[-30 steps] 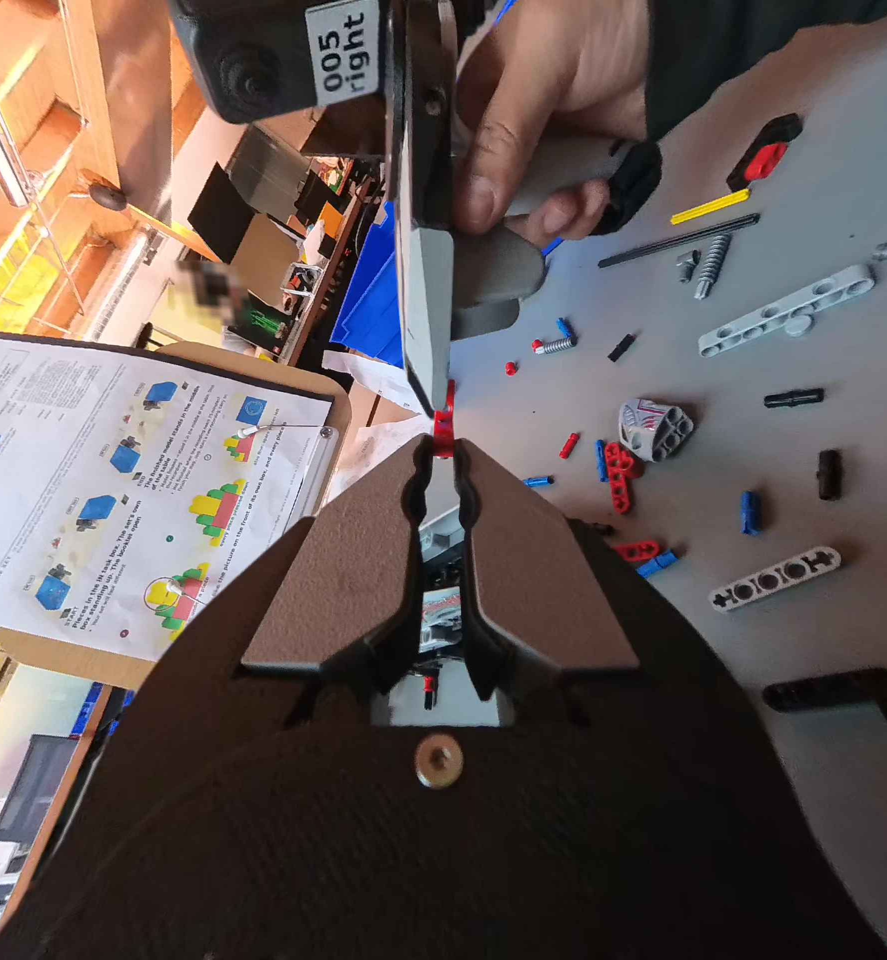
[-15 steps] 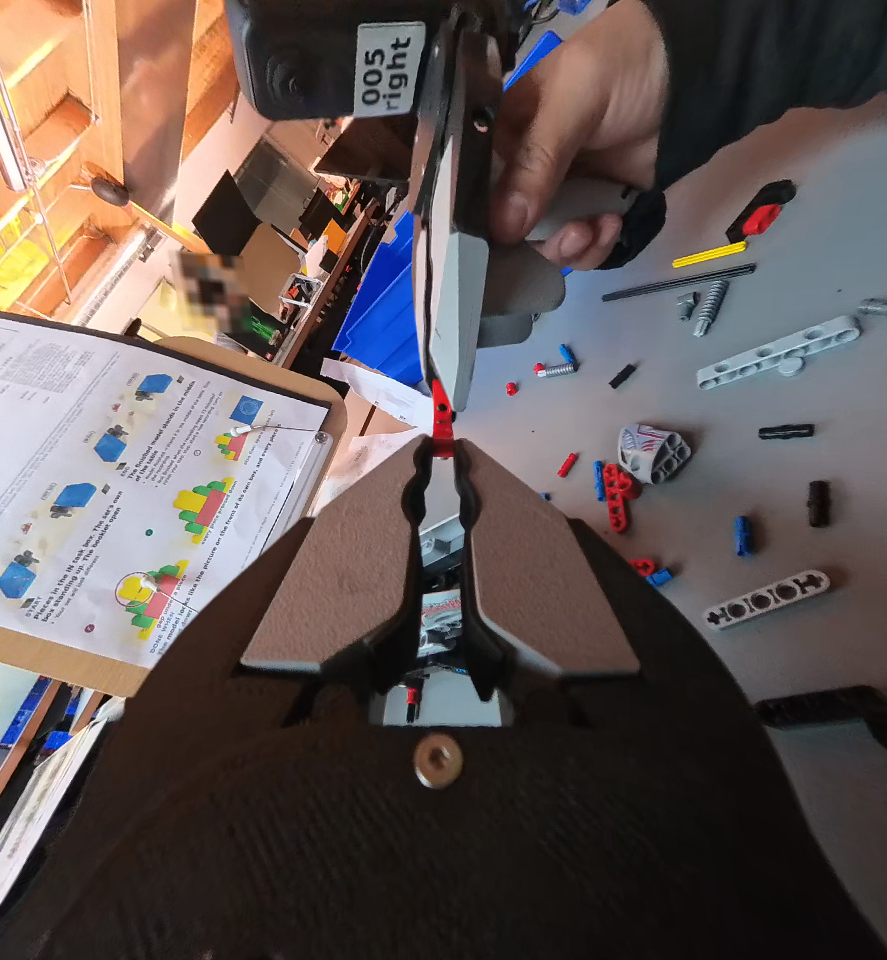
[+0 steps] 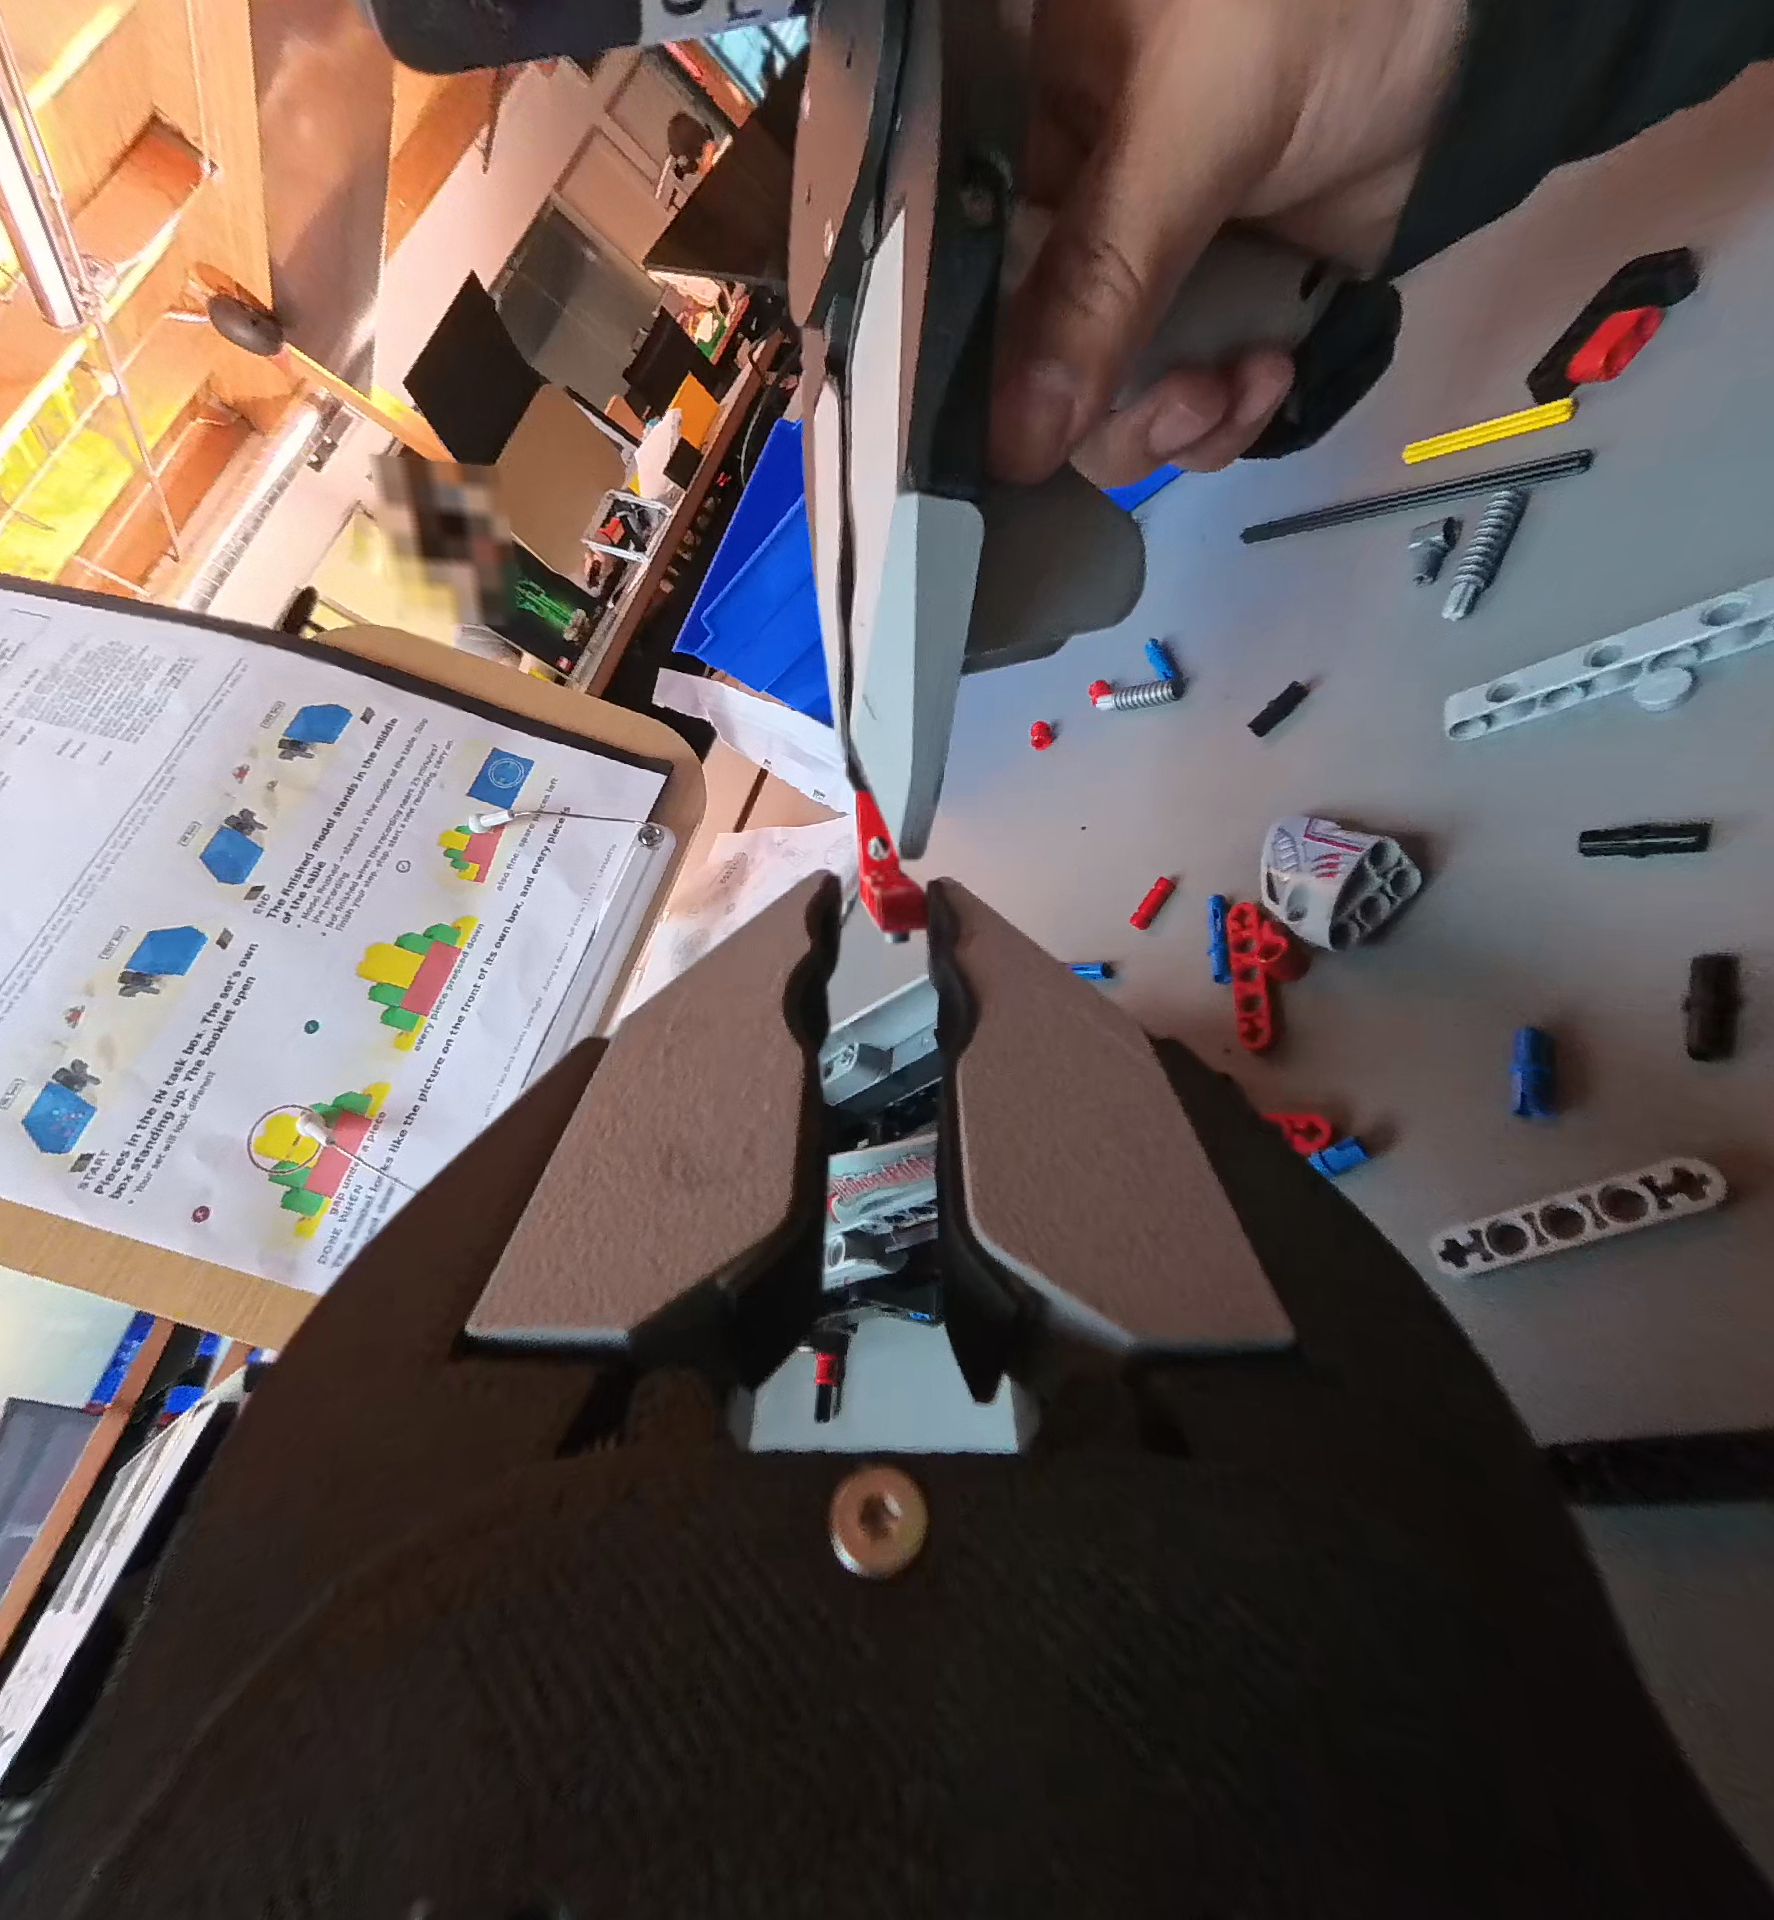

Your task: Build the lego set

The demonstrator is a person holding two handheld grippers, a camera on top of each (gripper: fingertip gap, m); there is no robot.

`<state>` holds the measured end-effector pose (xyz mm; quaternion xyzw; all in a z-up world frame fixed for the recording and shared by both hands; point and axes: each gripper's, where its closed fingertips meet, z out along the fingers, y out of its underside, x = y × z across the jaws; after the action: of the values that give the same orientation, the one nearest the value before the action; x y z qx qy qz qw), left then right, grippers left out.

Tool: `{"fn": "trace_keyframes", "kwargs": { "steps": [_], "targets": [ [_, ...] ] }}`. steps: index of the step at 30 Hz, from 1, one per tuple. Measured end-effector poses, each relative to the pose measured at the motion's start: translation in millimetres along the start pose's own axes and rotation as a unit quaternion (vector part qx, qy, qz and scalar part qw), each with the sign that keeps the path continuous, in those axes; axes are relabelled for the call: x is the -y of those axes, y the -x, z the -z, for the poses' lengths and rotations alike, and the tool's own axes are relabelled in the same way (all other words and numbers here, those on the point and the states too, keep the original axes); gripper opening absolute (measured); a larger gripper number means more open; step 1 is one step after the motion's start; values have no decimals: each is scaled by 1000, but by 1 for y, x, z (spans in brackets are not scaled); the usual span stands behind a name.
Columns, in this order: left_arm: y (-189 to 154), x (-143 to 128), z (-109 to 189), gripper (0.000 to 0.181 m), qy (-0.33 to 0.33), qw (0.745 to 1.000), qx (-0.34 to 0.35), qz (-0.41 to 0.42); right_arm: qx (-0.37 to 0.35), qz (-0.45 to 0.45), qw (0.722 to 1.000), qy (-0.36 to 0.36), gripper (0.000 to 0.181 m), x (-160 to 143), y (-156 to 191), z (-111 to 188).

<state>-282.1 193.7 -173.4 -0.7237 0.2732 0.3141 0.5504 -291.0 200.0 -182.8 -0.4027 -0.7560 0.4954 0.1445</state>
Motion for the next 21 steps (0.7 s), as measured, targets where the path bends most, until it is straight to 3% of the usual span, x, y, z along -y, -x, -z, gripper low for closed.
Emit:
{"fn": "trace_keyframes", "kwargs": {
  "steps": [5,14,18,21],
  "targets": [
    [-1,-2,0,6,14,999,9,-34,-5,11,1000,9,4,0,5,-4],
    [-1,2,3,6,3,1000,-21,8,5,32,999,-35,13,15,7,8],
    [-19,9,5,6,-31,995,-88,27,0,79,997,-23,25,13,8,16],
    [-32,19,11,6,-78,985,-148,48,66,105,992,16,17,-1,29,17]
  ]
}}
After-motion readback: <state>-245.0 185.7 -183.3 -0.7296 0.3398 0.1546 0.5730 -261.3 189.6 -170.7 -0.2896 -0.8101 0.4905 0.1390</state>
